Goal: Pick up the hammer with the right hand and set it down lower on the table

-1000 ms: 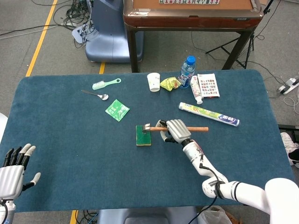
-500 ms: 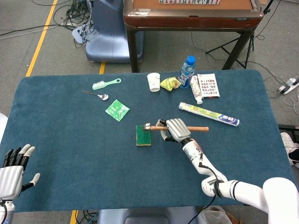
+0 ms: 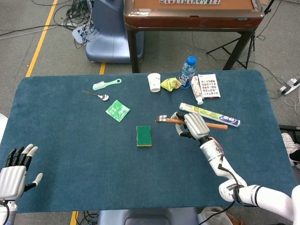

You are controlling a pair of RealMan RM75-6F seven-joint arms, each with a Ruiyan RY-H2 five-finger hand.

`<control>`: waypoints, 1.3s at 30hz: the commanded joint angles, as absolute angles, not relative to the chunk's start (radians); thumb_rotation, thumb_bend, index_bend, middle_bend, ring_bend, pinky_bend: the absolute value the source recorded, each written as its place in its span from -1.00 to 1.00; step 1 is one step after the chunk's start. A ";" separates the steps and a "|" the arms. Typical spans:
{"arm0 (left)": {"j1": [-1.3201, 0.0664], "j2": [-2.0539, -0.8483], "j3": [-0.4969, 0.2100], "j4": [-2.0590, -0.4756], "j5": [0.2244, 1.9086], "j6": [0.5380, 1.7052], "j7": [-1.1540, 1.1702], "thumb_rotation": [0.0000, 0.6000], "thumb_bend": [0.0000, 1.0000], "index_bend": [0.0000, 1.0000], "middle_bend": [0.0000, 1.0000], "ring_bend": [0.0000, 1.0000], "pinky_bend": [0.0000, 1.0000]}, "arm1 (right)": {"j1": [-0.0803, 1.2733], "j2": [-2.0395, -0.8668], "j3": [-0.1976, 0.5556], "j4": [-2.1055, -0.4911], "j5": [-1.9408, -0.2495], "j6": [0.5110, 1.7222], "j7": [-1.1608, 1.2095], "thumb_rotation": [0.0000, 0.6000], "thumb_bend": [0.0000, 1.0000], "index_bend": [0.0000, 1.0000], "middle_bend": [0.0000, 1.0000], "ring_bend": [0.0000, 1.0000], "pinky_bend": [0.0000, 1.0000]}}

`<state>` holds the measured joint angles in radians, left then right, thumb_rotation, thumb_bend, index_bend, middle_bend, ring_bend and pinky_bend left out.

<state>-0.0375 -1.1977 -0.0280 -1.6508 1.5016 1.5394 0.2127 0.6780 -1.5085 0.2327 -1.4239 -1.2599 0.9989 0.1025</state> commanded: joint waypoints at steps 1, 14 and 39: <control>-0.038 -1.198 -0.027 -1.654 1.504 1.539 0.215 1.00 -0.56 -0.78 -0.82 -0.91 -1.00 | 0.659 -1.503 0.204 -1.405 -1.263 0.993 0.108 1.00 0.73 0.58 0.87 0.74 0.92; -0.041 -1.202 -0.025 -1.678 1.502 1.531 0.251 1.00 -0.56 -0.78 -0.82 -0.91 -1.00 | 0.642 -1.570 0.136 -1.242 -1.287 0.920 0.181 1.00 0.71 0.56 0.63 0.50 0.75; -0.063 -1.213 -0.048 -1.664 1.488 1.516 0.243 1.00 -0.56 -0.78 -0.82 -0.91 -1.00 | 0.490 -1.366 0.122 -1.446 -1.379 1.174 0.140 1.00 -0.30 -0.91 -0.59 -0.69 -0.39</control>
